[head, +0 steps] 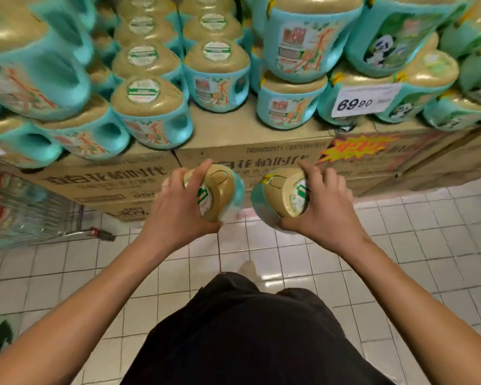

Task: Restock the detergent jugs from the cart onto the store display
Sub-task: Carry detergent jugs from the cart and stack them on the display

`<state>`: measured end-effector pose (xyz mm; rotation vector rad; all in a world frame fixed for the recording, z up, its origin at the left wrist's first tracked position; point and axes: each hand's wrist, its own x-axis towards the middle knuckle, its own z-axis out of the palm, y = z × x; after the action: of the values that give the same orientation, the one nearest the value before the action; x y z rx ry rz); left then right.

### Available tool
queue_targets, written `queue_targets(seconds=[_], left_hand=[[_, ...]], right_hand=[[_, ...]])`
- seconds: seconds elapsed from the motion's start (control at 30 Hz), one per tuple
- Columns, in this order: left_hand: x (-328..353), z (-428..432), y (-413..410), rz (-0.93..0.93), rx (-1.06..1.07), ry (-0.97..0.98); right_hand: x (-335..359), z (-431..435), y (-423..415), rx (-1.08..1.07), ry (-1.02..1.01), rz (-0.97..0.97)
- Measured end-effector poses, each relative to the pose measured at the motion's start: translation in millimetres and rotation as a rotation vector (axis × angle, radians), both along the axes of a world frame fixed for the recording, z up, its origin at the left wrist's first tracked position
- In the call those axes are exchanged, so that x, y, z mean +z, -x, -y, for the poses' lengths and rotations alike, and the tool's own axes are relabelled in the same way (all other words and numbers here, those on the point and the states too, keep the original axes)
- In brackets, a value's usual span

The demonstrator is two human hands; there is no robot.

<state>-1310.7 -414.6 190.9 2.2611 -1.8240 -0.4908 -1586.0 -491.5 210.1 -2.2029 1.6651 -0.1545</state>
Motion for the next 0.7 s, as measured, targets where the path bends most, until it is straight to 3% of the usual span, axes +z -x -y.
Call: queue_targets(seconds=[0.3, 0.53, 0.7], left_hand=[[20, 33, -37, 0.053, 0.209, -0.064], [23, 51, -48, 0.050, 0.351, -0.065], [24, 66, -51, 0.039, 0.442, -0.097]], right_hand=[[11, 147, -97, 0.424, 0.004, -0.028], [-6, 220, -166, 0.579, 0.040, -0.073], [-19, 261, -190, 0.593, 0.020, 0.017]])
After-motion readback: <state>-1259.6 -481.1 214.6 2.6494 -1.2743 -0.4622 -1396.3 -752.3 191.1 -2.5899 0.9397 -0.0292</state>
